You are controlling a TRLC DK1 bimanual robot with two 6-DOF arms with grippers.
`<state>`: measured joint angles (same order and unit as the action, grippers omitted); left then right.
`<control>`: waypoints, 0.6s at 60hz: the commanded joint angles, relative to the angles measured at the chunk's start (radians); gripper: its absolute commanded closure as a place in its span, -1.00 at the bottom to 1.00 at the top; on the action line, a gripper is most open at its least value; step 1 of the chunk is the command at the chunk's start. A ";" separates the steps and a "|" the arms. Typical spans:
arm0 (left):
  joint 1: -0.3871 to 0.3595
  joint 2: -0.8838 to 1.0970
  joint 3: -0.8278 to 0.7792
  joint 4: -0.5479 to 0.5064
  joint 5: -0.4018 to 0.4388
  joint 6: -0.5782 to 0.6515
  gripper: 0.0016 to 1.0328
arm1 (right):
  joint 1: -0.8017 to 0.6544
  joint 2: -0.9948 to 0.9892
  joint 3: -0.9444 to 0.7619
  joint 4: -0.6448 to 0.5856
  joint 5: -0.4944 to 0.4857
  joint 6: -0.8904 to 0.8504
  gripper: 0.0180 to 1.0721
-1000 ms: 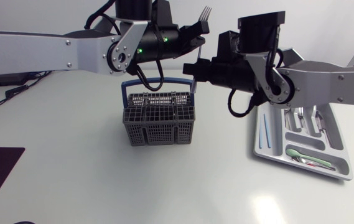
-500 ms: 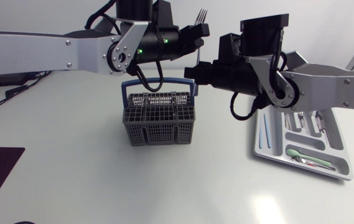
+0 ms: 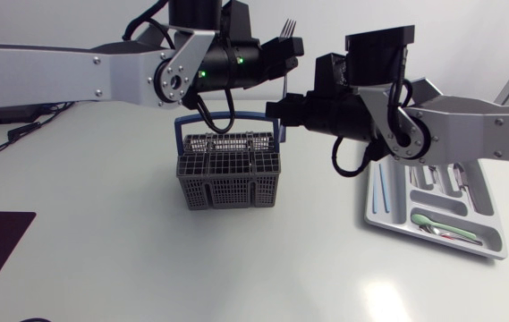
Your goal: Unload the cutlery basket into the drawer organizer.
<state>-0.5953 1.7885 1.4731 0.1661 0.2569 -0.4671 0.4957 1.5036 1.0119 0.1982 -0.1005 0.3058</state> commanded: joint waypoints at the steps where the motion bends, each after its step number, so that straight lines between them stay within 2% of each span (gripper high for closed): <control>1: -0.009 -0.035 0.021 -0.002 0.010 0.018 -0.20 | 0.001 -0.026 -0.018 0.006 -0.001 -0.017 0.88; 24: 0.006 -0.084 0.013 -0.033 0.010 0.079 -0.46 | -0.043 -0.039 -0.049 0.006 -0.016 -0.040 0.88; 36: 0.026 -0.118 0.024 -0.065 -0.001 0.130 -0.57 | -0.123 -0.065 -0.082 -0.006 -0.041 -0.060 0.88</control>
<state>-0.5819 1.7058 1.4731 0.1146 0.2565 -0.3748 0.4126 1.4712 0.9585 0.1917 -0.1341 0.2729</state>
